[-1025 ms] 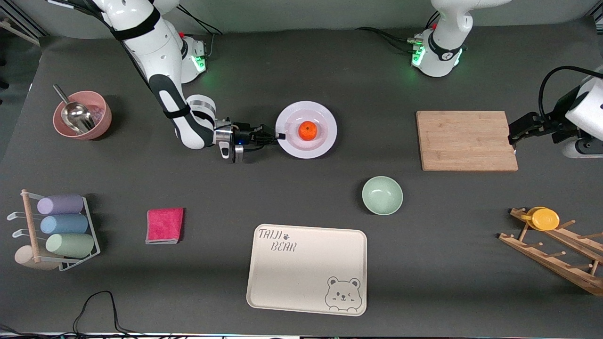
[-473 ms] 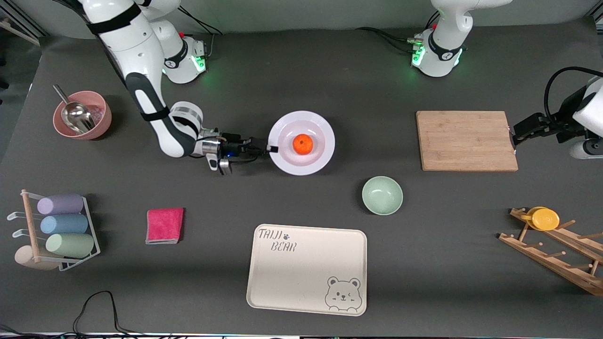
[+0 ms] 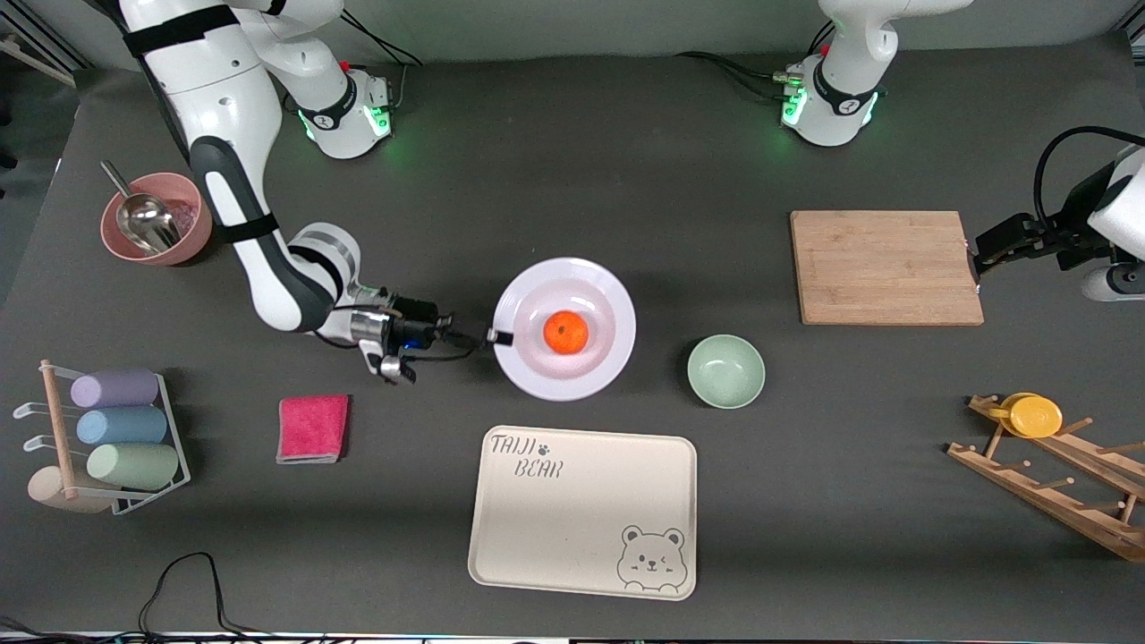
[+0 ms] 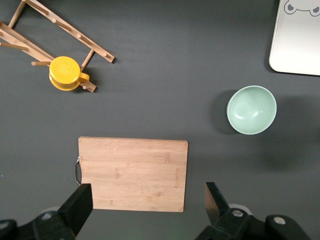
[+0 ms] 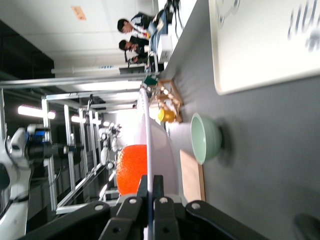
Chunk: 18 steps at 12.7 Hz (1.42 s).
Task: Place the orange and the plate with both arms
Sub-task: 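Slide the plate with the right gripper onto the cream bear tray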
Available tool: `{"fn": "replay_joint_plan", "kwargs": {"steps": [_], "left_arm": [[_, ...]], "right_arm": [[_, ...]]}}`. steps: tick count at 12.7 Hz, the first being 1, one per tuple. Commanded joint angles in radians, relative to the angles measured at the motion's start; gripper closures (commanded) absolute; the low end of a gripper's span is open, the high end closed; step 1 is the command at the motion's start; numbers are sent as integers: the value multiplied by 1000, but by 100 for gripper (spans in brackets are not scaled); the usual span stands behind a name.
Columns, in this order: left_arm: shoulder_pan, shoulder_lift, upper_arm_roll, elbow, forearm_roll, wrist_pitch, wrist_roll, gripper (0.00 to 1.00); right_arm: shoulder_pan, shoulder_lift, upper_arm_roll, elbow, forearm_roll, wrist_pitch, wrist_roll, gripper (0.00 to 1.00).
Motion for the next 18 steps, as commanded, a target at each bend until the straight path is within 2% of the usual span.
{"fn": "replay_joint_plan", "kwargs": {"steps": [1,4,8,11,15,18], "left_arm": [[-17,-7,19,9,-13,-21,18,0],[-18,-7,19,8,-9,-28,27,0],[-21,-7,18,6,-9,-56,47,0],[-15,-8,21,6,-9,-59,60,0],[-17,-8,22,5,-7,-59,58,0],[-17,-8,22,5,-6,-59,58,0]], "right_arm": [[-25,145,2,231,-52,13,127,100],[-30,292,-26,478,-118,78,277,100],[-31,466,-38,731,-199,154,380,100],[-28,564,-37,845,-245,231,422,100],[-13,653,-34,944,-242,305,423,100],[4,675,-9,978,-232,349,423,100]]}}
